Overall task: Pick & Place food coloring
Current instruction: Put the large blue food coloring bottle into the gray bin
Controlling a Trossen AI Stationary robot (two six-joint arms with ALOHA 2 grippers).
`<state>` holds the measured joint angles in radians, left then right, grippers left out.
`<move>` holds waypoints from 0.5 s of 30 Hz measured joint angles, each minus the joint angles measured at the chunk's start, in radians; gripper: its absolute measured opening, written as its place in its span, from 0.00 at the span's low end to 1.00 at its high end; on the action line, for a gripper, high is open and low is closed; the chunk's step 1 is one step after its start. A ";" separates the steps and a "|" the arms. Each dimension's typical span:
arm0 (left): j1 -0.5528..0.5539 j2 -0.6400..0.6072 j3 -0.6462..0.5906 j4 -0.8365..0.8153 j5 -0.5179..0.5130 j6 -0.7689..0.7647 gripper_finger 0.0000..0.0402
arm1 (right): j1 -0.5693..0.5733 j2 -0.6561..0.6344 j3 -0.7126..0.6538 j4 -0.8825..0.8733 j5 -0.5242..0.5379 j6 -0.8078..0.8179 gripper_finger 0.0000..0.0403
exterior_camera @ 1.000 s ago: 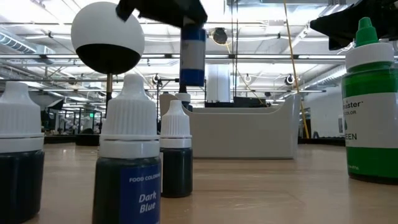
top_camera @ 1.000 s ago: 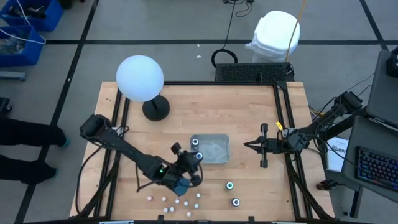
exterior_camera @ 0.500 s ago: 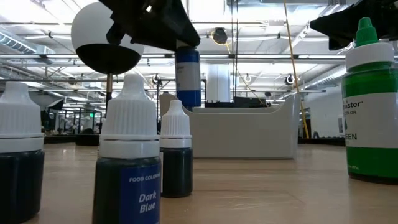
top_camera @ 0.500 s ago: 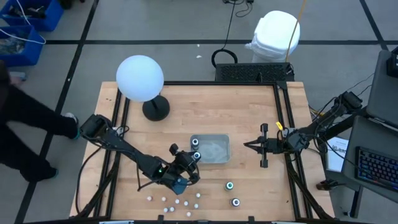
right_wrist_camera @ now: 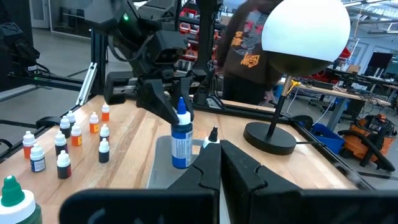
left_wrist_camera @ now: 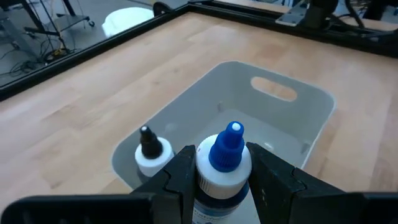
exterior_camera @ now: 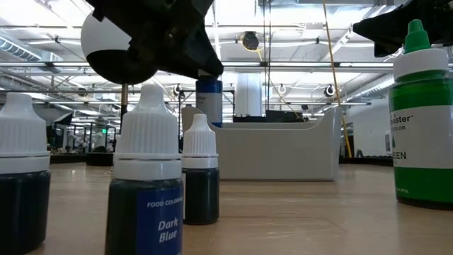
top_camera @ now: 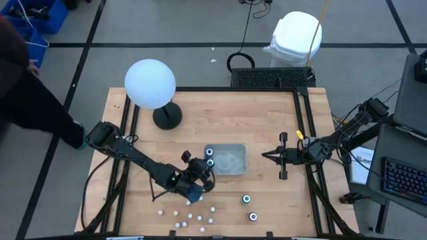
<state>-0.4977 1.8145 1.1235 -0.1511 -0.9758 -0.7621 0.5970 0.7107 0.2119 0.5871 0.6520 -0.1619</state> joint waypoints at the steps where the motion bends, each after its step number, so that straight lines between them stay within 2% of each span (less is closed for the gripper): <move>1: 0.002 0.000 -0.005 0.000 0.004 0.000 0.30 | 0.000 0.000 0.000 0.000 0.000 0.000 0.00; 12: 0.018 0.068 -0.027 0.136 0.066 0.092 0.30 | 0.000 0.000 0.000 -0.001 0.000 0.000 0.00; 15: 0.023 0.071 -0.026 0.131 0.071 0.095 0.30 | 0.000 0.000 0.000 0.000 0.000 0.000 0.00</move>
<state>-0.4752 1.8858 1.0973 -0.0204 -0.9045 -0.6670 0.5968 0.7109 0.2119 0.5872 0.6521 -0.1619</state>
